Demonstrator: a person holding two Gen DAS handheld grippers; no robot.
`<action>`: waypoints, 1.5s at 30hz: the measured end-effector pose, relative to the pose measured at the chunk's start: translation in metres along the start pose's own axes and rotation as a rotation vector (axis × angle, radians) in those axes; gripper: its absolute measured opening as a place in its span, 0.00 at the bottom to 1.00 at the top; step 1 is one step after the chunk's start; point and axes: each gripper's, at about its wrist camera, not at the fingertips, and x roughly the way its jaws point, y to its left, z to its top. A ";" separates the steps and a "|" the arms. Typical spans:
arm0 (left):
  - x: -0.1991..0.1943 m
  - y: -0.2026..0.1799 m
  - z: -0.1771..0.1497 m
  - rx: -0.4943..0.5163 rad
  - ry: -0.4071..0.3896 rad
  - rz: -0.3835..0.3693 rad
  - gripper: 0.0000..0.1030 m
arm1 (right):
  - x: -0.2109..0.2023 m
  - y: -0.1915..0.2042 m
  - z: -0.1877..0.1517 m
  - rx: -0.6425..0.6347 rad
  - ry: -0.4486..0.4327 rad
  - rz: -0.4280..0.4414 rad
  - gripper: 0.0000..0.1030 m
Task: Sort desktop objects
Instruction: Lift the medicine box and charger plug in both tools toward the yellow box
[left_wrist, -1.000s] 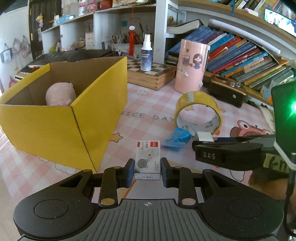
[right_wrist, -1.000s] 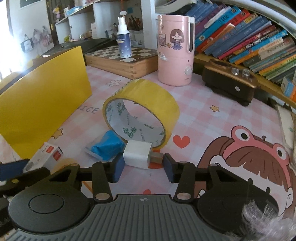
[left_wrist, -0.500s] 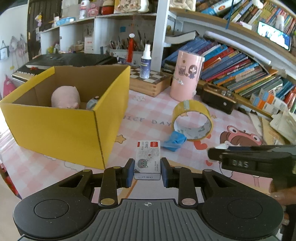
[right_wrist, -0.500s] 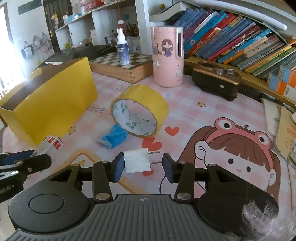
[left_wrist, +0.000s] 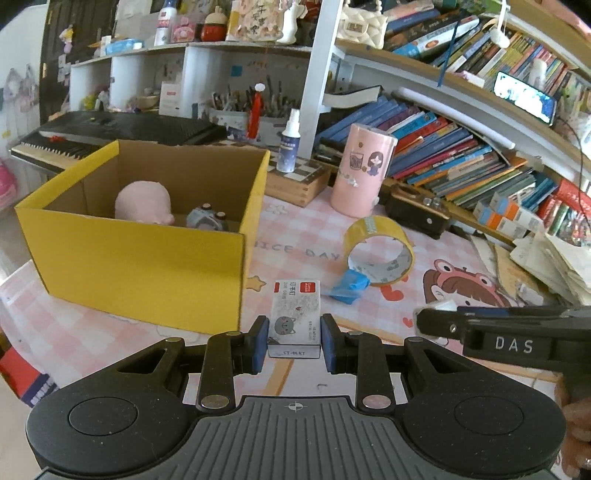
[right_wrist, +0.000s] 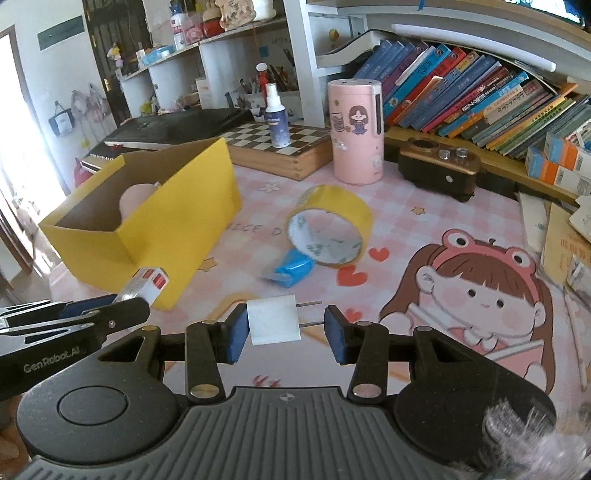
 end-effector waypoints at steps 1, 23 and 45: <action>-0.003 0.004 -0.001 0.002 0.000 -0.005 0.27 | -0.001 0.006 -0.003 0.007 0.002 -0.001 0.40; -0.076 0.127 -0.032 0.022 0.002 -0.025 0.27 | -0.016 0.164 -0.053 -0.020 0.025 0.002 0.40; -0.110 0.187 -0.034 0.030 -0.050 -0.021 0.27 | -0.020 0.242 -0.066 -0.025 -0.016 0.010 0.40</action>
